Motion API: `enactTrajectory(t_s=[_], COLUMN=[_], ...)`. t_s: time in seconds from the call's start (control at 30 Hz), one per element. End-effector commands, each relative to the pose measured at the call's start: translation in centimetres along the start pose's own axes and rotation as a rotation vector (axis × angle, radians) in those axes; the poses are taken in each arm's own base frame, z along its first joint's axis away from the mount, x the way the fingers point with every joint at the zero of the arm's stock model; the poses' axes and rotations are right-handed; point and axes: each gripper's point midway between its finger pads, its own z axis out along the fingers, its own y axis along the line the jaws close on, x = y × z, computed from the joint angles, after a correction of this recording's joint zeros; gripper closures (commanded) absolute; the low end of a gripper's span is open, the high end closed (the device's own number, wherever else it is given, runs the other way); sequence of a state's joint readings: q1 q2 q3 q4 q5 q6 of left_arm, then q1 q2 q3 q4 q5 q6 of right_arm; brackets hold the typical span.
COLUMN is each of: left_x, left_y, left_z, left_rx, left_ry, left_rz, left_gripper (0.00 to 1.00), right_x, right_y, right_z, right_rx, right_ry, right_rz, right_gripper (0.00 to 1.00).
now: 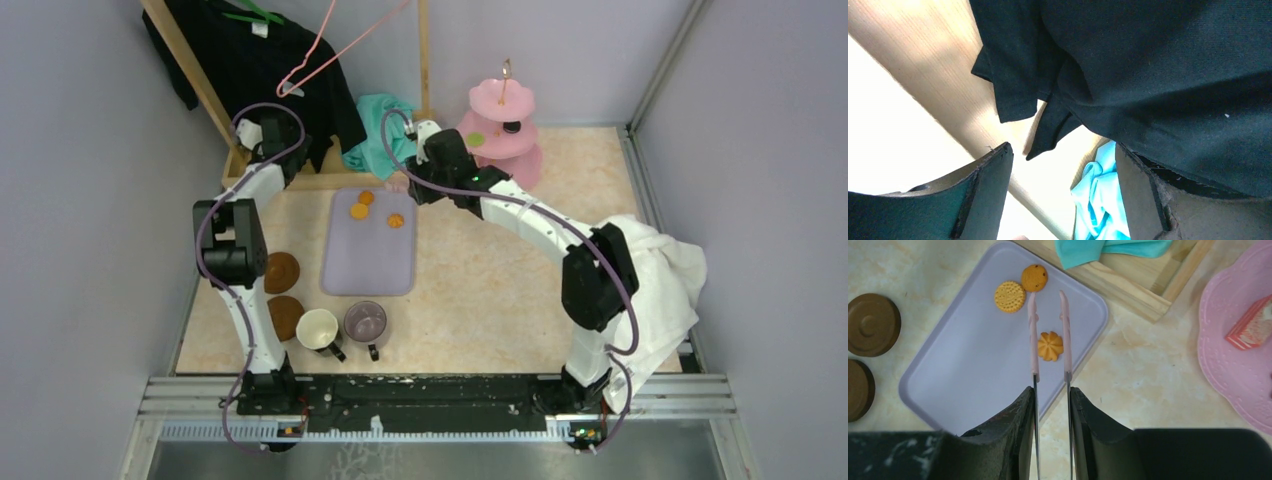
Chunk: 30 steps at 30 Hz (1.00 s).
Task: Serve the afternoon tea
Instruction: Pick up the desert from the tray.
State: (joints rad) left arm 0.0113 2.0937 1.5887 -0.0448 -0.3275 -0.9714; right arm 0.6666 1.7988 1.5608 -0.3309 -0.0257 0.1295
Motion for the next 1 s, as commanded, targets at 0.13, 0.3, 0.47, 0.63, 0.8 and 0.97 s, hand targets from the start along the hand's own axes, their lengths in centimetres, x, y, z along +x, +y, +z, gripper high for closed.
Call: enactTrajectory(t_s=[0.13, 0.3, 0.47, 0.63, 0.8, 0.97], left_x=[-2.1, -2.1, -2.0, -1.9, -2.0, -1.6], left_y=[-1.6, -1.1, -0.7, -0.7, -0.7, -0.5], left_z=[-1.8, -2.0, -2.0, -2.0, -1.9, -1.8], left_rx=[0.062, 0.059, 0.055, 0.058, 0.056, 0.052], left_ry=[-0.032, -0.032, -0.030, -0.027, -0.029, -0.022], left_rz=[-0.026, -0.030, -0.034, -0.035, -0.029, -0.033], left_gripper=[0.20, 0.20, 0.20, 0.20, 0.20, 0.20], right_x=[-2.9, -1.5, 0.5, 2.4, 4.8, 6.6], right_y=[3.1, 4.6, 6.3, 6.6, 6.3, 6.3], right_z=[2.3, 3.5, 4.9, 6.1, 7.1, 7.7], right_rx=[-0.086, -0.113, -0.150, -0.166, -0.157, -0.151], right_ry=[-0.113, -0.055, -0.002, 0.035, 0.083, 0.131], right_rz=[-0.030, -0.057, -0.096, -0.110, -0.117, -0.143], right_gripper=[0.71, 0.72, 0.72, 0.71, 0.70, 0.68])
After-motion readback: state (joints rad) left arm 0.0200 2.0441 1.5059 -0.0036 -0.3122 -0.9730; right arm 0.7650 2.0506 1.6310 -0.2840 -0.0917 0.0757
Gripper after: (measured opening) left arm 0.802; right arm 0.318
